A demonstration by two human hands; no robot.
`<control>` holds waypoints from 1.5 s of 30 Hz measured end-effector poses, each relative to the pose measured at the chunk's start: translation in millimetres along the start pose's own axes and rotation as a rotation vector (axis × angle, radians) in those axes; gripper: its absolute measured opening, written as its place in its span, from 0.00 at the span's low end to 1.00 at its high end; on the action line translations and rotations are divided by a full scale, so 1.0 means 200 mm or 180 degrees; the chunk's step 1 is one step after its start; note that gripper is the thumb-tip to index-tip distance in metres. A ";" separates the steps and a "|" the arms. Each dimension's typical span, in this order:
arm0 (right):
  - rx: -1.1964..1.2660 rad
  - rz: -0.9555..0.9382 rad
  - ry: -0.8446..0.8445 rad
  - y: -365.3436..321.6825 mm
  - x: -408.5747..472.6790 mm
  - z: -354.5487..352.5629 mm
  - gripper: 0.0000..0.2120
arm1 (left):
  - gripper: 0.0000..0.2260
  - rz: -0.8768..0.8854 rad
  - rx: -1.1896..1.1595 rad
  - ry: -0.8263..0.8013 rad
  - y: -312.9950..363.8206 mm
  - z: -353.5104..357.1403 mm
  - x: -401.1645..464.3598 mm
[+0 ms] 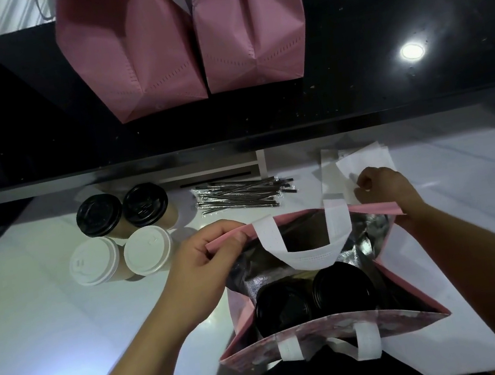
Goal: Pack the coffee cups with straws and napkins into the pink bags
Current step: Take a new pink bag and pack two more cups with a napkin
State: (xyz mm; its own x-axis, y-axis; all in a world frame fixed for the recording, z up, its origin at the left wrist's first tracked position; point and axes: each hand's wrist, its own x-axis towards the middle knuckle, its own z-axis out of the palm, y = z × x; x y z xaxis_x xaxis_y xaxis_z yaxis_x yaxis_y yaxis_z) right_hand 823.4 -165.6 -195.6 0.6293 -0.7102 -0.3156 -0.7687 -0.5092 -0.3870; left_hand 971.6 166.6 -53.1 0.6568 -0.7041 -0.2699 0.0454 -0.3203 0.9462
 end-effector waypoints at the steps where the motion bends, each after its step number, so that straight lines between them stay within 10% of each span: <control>1: 0.0008 -0.0020 -0.0036 0.00 0.00 0.00 0.09 | 0.09 0.0000 0.0006 -0.0004 0.00 0.00 0.00; 30: 0.0549 0.0367 0.0047 0.09 0.04 -0.02 0.11 | 0.10 0.0069 0.0173 -0.0010 0.00 -0.01 0.00; 45: 0.2375 0.0786 0.0735 0.10 -0.13 -0.16 0.07 | 0.11 0.0089 0.0243 0.0016 -0.03 -0.02 0.04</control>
State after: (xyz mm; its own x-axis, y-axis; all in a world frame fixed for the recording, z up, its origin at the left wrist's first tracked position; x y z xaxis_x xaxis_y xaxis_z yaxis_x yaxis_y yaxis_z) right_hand 787.5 -172.6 -168.4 0.3500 -0.8831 -0.3124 -0.5526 0.0746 -0.8301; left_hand 978.4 165.7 -60.7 0.6607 -0.7104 -0.2424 -0.0304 -0.3480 0.9370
